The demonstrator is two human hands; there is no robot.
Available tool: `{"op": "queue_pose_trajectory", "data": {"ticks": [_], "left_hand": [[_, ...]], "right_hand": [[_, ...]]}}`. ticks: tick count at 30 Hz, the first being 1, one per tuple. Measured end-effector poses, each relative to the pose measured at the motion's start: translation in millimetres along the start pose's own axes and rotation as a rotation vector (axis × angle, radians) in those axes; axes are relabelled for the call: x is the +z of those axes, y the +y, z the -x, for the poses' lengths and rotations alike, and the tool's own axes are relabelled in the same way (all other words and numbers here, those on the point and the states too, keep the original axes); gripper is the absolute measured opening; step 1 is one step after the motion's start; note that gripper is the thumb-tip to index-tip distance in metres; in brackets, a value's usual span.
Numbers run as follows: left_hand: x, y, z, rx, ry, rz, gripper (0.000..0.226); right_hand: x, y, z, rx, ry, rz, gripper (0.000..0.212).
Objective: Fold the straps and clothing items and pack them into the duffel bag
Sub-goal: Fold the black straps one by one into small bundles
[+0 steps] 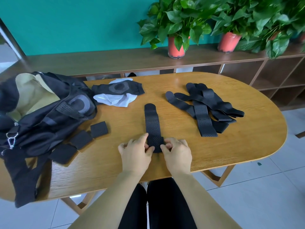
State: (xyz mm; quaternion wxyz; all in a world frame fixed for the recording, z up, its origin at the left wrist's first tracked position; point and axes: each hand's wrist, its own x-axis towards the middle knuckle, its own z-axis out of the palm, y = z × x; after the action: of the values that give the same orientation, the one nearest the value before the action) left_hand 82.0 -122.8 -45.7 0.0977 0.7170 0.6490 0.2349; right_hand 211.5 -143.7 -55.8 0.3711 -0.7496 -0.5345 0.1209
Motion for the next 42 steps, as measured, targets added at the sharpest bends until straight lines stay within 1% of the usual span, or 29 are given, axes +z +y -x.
{"op": "queue_pose_trajectory", "data": {"ticks": [4,8,10,13,16,19,22,24,26,27,29,30,31,33,34,37,40,42], "left_hand": [[5,-4,3,0.057,-0.013,-0.023,0.049],[18,-11,4,0.186,0.002,0.013,0.039],[19,-11,3,0.216,-0.03,0.007,0.038],[17,-12,2,0.248,-0.066,-0.023,0.036],[7,-11,1,0.276,-0.169,-0.109,0.045],[-6,-16,-3,0.337,-0.259,-0.176,0.058],[-12,-22,-7,0.409,-0.304,-0.212,0.054],[-14,-27,-5,0.454,-0.289,-0.224,0.056],[-16,-31,2,0.47,-0.257,-0.183,0.068],[-18,-33,5,0.453,-0.257,-0.137,0.072],[-21,-32,11,0.366,-0.263,-0.03,0.073],[-22,-29,11,0.314,-0.249,0.007,0.068],[-23,-27,11,0.266,-0.223,0.03,0.058],[-21,-22,9,0.178,-0.166,0.081,0.037],[-20,-21,8,0.143,-0.145,0.109,0.032],[-10,-21,3,0.081,-0.102,0.17,0.025],[-2,-19,-1,0.042,-0.04,0.215,0.024],[0,-14,-5,0.008,-0.025,0.192,0.023]], "right_hand": [[3,2,0,-0.033,0.038,0.024,0.023],[8,4,-1,-0.098,0.054,0.096,0.022],[11,7,-1,-0.136,0.09,0.107,0.021],[14,8,1,-0.165,0.1,0.119,0.023],[13,8,0,-0.176,0.109,0.151,0.024],[5,10,0,-0.158,0.0,0.073,0.036],[-6,13,3,-0.322,-0.172,0.058,0.055],[-12,18,6,-0.405,-0.224,0.111,0.053],[-17,22,8,-0.424,-0.209,0.098,0.041],[-19,21,9,-0.399,-0.205,0.063,0.036],[-21,20,11,-0.314,-0.243,-0.004,0.032],[-21,18,11,-0.266,-0.264,-0.019,0.032],[-19,16,10,-0.218,-0.274,-0.034,0.032],[-17,9,7,-0.139,-0.25,-0.092,0.03],[-16,5,5,-0.109,-0.231,-0.104,0.027],[-9,-5,0,-0.04,-0.156,-0.05,0.016],[-2,-11,-3,0.023,-0.107,-0.02,0.015],[1,-14,-4,0.035,-0.086,-0.007,0.017]]}}
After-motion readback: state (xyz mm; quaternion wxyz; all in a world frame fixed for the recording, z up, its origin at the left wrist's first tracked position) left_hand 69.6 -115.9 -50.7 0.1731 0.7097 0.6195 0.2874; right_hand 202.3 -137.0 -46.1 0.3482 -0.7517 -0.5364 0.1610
